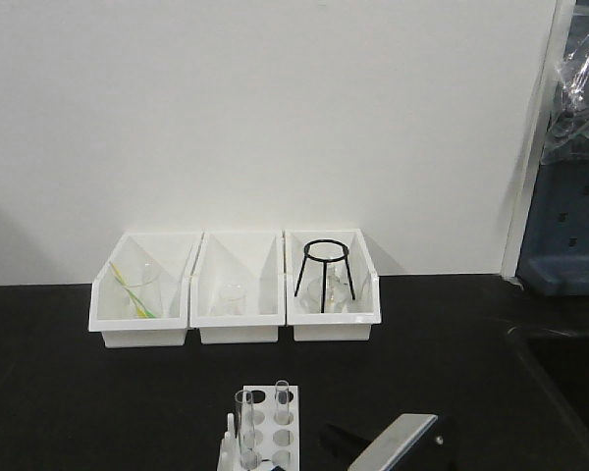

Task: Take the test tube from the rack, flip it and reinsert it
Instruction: 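Lower the right gripper and grasp a clear glass test tube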

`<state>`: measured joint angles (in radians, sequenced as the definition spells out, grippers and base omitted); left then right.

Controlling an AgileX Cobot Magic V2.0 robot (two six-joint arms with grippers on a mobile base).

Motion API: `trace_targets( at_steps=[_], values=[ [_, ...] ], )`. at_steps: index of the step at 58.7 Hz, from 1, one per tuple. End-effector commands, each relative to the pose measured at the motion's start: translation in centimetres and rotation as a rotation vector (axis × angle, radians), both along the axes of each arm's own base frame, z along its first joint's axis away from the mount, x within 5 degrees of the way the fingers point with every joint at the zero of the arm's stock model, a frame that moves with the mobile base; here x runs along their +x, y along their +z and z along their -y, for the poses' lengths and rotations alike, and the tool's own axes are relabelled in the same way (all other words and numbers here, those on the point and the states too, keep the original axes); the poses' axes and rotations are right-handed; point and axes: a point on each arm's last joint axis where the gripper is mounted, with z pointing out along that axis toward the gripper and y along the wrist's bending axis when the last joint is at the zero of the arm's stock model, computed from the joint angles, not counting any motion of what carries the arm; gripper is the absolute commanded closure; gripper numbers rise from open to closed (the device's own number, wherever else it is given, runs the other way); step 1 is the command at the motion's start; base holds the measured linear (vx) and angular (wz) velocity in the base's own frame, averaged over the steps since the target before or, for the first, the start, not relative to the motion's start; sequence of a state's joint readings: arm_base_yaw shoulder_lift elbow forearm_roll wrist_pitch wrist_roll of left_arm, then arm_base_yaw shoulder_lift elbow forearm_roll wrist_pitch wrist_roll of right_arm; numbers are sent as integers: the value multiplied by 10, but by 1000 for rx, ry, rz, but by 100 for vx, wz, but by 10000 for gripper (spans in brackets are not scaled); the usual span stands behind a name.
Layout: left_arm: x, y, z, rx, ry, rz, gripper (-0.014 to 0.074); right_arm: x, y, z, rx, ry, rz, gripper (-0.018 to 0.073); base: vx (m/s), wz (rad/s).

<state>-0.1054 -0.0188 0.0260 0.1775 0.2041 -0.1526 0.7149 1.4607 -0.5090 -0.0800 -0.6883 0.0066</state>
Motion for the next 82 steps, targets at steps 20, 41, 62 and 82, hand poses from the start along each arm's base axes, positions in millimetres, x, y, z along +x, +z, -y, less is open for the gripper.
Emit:
trace_targets(
  at_steps=[20,41,62,82],
  values=[
    [0,9,1,-23,-14,92,603,43,12,-40,89,21,110,116,0,0],
    [0,9,1,-23,-14,92,603,69,-1,-58,71,3,114,116,0,0],
    [0,9,1,-23,-14,92,603,84,-7,-66,82,-32,112,134,0,0],
    [0,9,1,-23,-14,92,603,84,-6,-66,92,-31,125,575,0,0]
  ],
)
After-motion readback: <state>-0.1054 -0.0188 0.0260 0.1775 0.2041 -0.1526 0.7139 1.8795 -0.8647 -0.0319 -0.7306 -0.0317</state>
